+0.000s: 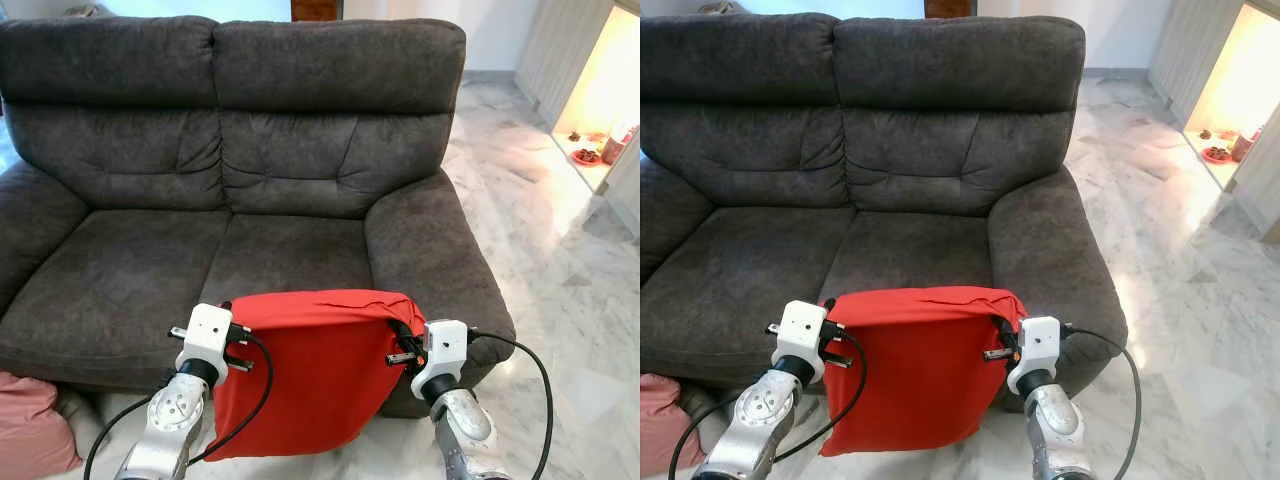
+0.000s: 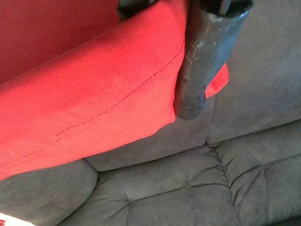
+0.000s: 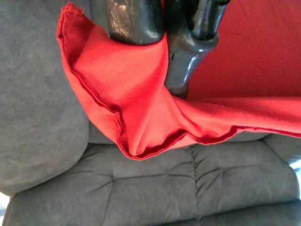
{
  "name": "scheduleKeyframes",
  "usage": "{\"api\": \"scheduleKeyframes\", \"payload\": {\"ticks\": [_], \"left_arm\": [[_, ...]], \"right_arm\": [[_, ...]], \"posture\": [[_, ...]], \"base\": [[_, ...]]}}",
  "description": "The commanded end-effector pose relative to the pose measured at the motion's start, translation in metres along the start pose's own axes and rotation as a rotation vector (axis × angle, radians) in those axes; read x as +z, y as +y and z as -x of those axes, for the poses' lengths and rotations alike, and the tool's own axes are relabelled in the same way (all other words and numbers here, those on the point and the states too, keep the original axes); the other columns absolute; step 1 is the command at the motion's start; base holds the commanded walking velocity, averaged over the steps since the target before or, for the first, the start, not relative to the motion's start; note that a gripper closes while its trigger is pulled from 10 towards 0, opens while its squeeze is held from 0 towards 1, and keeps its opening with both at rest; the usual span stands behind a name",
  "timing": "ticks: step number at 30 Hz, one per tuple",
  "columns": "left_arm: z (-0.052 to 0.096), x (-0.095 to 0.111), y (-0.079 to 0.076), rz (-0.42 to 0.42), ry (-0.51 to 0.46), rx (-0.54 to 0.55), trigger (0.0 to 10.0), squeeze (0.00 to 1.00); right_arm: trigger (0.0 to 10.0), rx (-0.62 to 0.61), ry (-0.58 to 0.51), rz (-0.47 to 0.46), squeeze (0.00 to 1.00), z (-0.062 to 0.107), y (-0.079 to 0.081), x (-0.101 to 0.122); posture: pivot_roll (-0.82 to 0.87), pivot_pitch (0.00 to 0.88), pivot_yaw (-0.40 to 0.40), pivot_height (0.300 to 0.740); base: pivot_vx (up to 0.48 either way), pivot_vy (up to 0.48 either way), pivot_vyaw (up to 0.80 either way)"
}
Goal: Move the pillow to the sofa from floor
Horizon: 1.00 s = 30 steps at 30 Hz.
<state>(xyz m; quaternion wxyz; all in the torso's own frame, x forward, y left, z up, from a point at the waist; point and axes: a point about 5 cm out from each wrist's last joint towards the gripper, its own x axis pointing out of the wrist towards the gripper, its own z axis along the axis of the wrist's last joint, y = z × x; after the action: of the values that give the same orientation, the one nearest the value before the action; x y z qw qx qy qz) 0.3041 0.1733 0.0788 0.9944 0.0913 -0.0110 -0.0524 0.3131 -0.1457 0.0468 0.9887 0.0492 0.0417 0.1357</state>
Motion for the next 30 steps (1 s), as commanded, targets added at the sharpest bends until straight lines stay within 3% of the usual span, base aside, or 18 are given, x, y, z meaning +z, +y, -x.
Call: {"api": "scheduleKeyframes", "payload": {"ticks": [1,8,17,30], "left_arm": [[0.001,0.014,0.042,-0.004,-0.085,0.183,10.0,0.0],[0.006,0.013,0.042,0.009,-0.1,0.216,10.0,0.0],[0.004,0.035,0.043,0.002,-0.199,0.234,10.0,0.0],[0.009,0.034,0.041,-0.02,-0.202,0.229,10.0,0.0]], "right_arm": [[10.0,-0.17,-0.093,-0.043,0.0,0.01,-0.032,0.012],[10.0,-0.181,-0.101,-0.042,0.0,0.016,-0.033,0.009],[10.0,-0.153,-0.226,-0.004,0.0,0.004,-0.03,0.04],[10.0,-0.179,-0.23,-0.023,0.0,0.009,-0.024,0.034]], "posture": [[0.08,0.0,0.033,0.74],[0.08,0.0,0.023,0.74],[0.08,0.0,0.026,0.74],[0.1,0.0,0.034,0.74]], "base": [[0.0,0.0,0.0],[0.0,0.0,0.0],[0.0,0.0,0.0],[0.0,0.0,0.0]]}}
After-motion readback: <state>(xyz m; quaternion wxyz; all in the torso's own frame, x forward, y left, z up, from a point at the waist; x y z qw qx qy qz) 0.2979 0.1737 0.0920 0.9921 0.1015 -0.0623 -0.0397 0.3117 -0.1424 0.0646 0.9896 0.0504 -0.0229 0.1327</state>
